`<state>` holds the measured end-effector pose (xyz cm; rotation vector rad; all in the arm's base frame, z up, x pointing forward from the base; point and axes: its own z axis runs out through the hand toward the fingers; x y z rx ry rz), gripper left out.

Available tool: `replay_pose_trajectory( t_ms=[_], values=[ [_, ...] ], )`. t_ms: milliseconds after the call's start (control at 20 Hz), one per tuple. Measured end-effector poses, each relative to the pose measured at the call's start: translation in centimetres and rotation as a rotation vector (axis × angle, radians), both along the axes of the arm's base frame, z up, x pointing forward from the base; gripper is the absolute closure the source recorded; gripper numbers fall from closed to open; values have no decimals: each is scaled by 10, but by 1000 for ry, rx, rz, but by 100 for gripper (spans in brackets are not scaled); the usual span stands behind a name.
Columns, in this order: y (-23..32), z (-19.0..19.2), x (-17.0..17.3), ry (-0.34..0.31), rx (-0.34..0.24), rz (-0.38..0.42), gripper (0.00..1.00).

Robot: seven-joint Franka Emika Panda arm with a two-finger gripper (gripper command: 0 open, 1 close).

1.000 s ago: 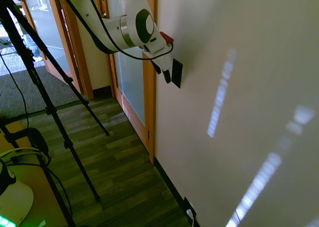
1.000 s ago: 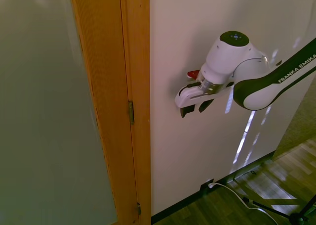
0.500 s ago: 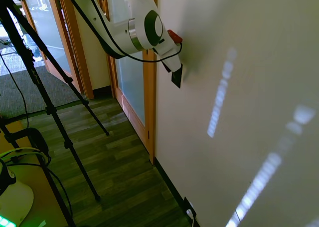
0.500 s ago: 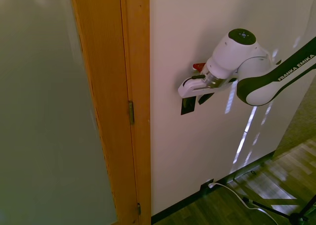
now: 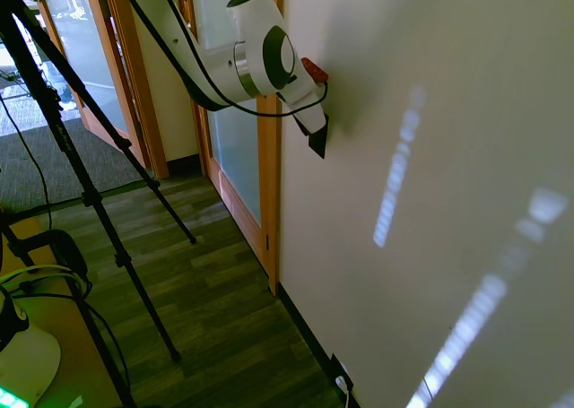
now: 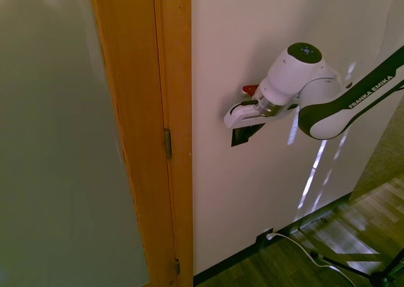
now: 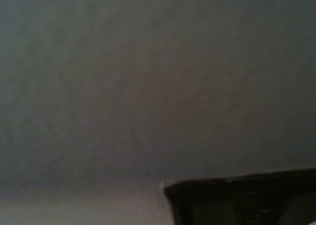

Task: Turn on the light

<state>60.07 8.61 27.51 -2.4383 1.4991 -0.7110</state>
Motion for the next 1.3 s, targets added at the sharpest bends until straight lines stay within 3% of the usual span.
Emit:
replay_pose_trajectory(
  t_ms=[700,1050,1100,1300],
  values=[
    [-6,2,0,-7,-5,-22,100],
    [-8,17,-14,-98,0,2,100],
    [-8,17,-15,-103,5,2,0],
    [-11,16,-17,-115,21,10,0]
  ],
)
